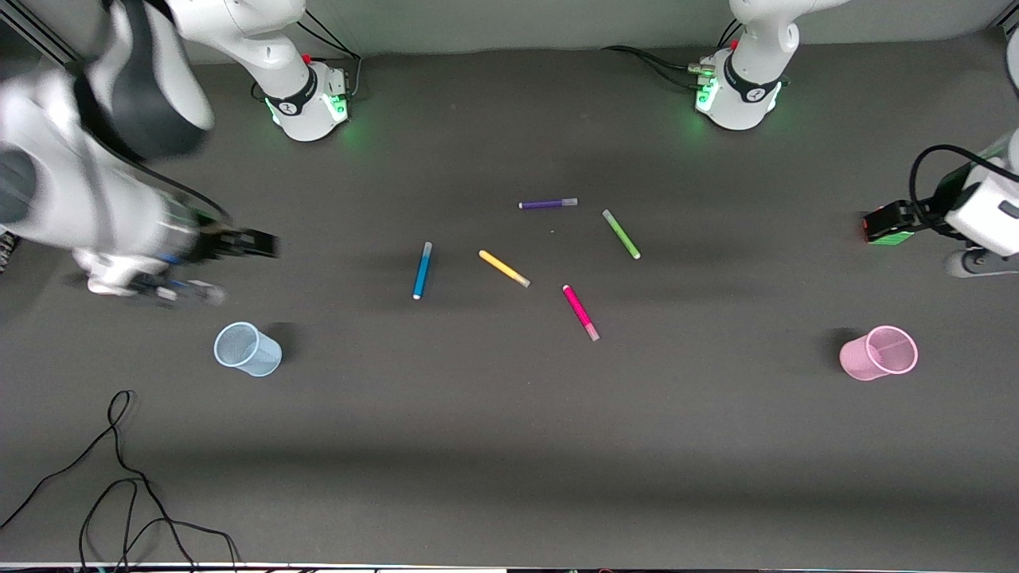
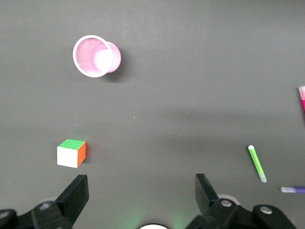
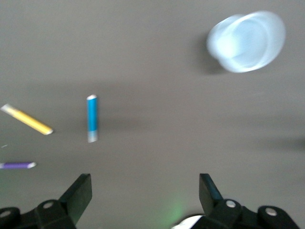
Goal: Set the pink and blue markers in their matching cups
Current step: 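Move the right gripper toward the blue marker near the blue cup, then grasp the blue marker with the right gripper while the left gripper reaches the pink marker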
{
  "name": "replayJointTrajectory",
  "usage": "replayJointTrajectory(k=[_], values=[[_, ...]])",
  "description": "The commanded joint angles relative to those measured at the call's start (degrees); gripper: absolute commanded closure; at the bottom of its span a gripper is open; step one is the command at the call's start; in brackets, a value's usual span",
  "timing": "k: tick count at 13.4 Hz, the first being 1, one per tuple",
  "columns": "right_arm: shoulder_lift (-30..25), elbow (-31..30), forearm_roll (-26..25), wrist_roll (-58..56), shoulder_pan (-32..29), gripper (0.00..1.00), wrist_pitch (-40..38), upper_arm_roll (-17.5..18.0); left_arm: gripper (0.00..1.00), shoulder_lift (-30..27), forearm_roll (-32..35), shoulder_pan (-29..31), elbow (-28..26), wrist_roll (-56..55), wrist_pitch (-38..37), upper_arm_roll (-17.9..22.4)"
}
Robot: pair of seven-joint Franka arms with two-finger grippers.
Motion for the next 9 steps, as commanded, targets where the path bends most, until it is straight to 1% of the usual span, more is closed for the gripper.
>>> replayJointTrajectory(k=[1,3,4,5,6,7,9], values=[[7.55,2.64,5.42,5.26,-0.09,0.00,1.45,2.24,0.01,2.43,-0.33,-3.50,1.18,-3.81,-1.17,0.40],[12.29,2.65,6.82,9.93,-0.08,0.00,5.13,4.44,0.01,5.24,-1.63,-7.54,1.18,-10.91,-0.82,0.40],[15.19,2.65,8.92,13.26,-0.08,0.00,6.98,6.54,0.01,6.91,-3.56,-9.99,1.27,-16.09,-0.30,0.49],[18.26,2.65,9.98,17.12,0.00,0.00,9.61,8.56,0.01,9.53,-4.62,-12.72,1.53,-21.19,0.93,0.49],[20.12,2.56,9.56,19.51,0.00,0.00,11.90,10.24,0.01,12.26,-4.98,-15.61,2.75,-25.33,2.59,0.40],[21.79,2.47,9.99,19.80,0.00,0.00,13.48,10.86,0.01,15.24,-4.99,-18.60,4.16,-29.89,3.57,0.49],[25.05,2.39,10.34,19.89,0.00,0.00,17.08,11.04,0.01,22.18,-4.81,-23.79,8.72,-39.04,5.76,0.49]])
